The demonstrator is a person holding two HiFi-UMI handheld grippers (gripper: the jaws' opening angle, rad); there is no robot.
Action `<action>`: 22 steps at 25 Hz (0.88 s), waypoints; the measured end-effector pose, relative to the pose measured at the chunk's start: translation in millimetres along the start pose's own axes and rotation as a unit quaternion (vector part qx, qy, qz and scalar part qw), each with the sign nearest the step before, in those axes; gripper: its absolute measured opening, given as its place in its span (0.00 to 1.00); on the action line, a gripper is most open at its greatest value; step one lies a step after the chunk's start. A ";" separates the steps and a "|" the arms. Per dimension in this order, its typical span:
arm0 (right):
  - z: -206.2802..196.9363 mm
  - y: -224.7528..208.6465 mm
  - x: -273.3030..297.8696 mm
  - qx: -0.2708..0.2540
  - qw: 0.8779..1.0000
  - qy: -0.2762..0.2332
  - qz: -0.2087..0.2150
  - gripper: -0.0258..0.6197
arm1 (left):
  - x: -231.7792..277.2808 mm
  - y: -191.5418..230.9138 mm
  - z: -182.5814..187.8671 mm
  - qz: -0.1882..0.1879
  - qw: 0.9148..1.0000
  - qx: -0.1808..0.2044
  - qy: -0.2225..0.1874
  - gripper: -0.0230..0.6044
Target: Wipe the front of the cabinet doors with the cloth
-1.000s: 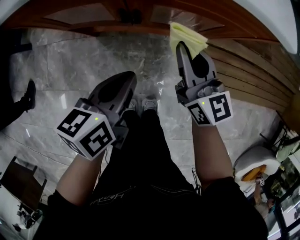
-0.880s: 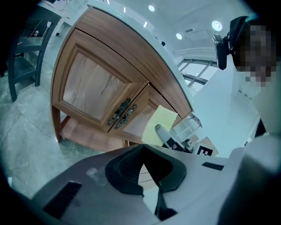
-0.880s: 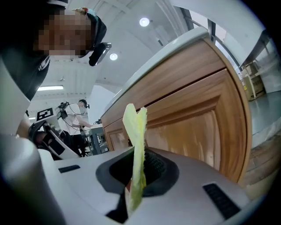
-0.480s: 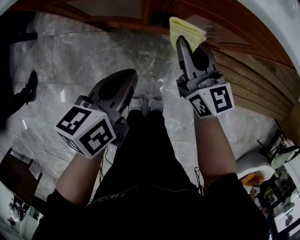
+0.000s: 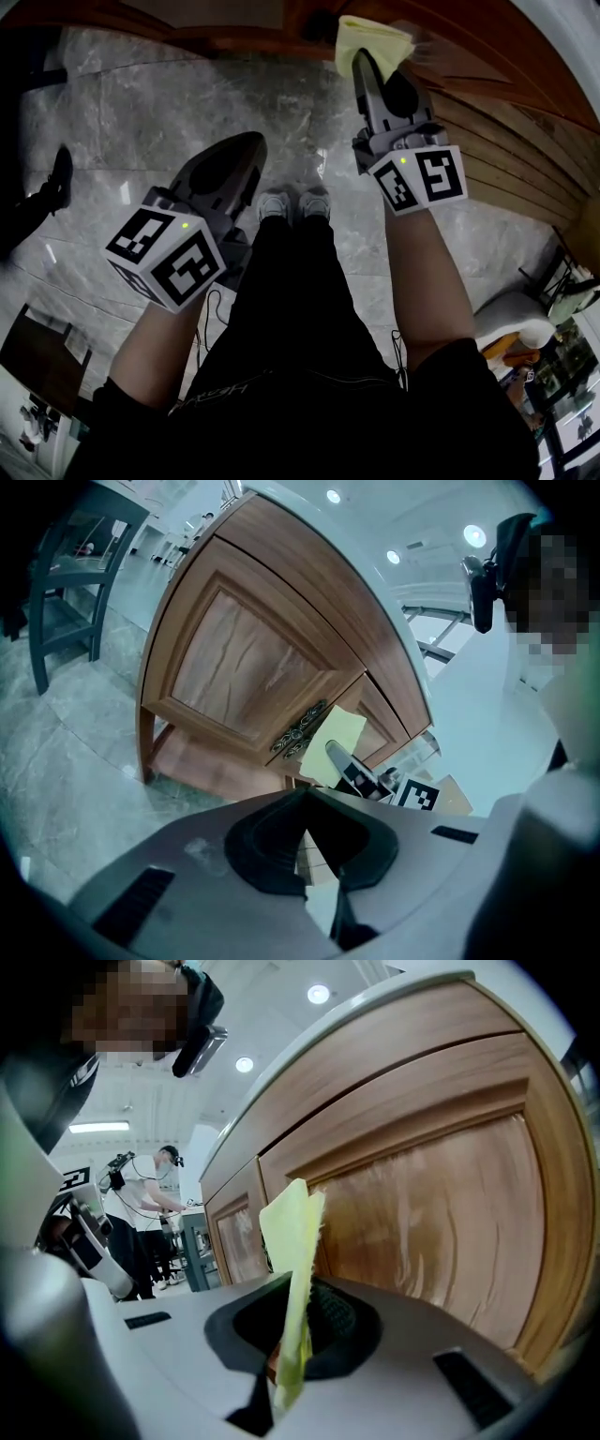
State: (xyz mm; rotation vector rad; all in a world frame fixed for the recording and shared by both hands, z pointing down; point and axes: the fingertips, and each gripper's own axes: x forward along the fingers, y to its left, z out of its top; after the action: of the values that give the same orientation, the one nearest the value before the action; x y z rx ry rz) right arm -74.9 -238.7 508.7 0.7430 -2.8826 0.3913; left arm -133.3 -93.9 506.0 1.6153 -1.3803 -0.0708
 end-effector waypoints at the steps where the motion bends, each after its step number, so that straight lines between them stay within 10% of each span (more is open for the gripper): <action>1: -0.9 -1.4 -0.4 0.000 1.000 0.000 -0.005 0.10 | 2.0 -0.1 0.1 -0.002 1.000 0.001 0.002 0.05; 22: -5.3 -41.1 -32.9 0.009 0.998 -0.004 -0.056 0.10 | 34.7 -31.4 -9.1 -0.027 0.999 0.030 0.035 0.05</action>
State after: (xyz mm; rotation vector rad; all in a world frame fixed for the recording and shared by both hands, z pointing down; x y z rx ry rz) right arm -25.7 -256.9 516.1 0.9060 -2.8323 0.4002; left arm -92.9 -119.1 507.3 1.6895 -1.2968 -0.0048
